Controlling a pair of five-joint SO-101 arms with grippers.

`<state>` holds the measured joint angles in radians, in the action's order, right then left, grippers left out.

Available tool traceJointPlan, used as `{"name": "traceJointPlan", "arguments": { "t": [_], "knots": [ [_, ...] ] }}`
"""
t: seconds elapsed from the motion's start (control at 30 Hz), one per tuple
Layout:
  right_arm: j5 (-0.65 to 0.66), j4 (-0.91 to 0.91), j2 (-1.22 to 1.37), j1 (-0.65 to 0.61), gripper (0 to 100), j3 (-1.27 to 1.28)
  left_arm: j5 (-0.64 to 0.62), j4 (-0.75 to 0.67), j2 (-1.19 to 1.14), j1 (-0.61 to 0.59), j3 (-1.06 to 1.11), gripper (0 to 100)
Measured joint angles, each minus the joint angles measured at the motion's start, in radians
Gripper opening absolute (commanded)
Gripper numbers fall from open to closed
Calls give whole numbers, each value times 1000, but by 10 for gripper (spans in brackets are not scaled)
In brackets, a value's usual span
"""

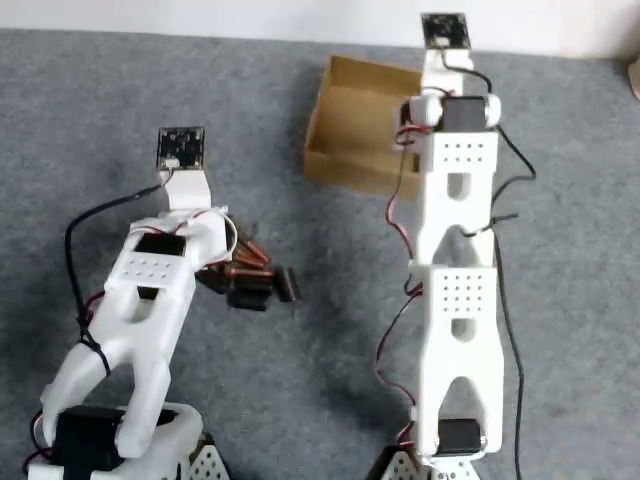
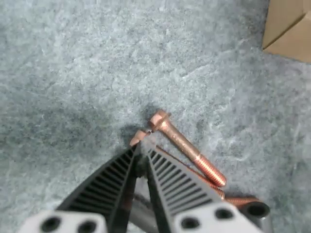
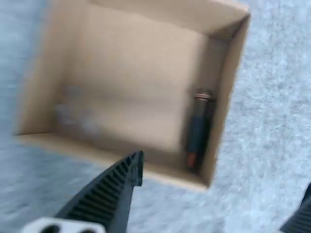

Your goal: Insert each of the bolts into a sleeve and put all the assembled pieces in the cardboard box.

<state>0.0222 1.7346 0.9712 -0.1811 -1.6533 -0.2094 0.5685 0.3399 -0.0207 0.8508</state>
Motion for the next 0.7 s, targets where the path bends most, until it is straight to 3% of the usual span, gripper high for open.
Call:
{"name": "traceJointPlan", "arguments": {
  "t": [0.27,0.37,0.57,0.7],
  "knots": [
    [-51,6,-396,-176,446,3,0,-5,0,0,0,6],
    [-51,6,-591,-278,446,126,0,-5,0,0,0,6],
    [-51,6,-985,-439,446,700,0,-5,0,-37,0,7],
    [-48,-25,-1197,-473,446,1208,-40,-5,-2,-49,-5,6]
  ]
}}
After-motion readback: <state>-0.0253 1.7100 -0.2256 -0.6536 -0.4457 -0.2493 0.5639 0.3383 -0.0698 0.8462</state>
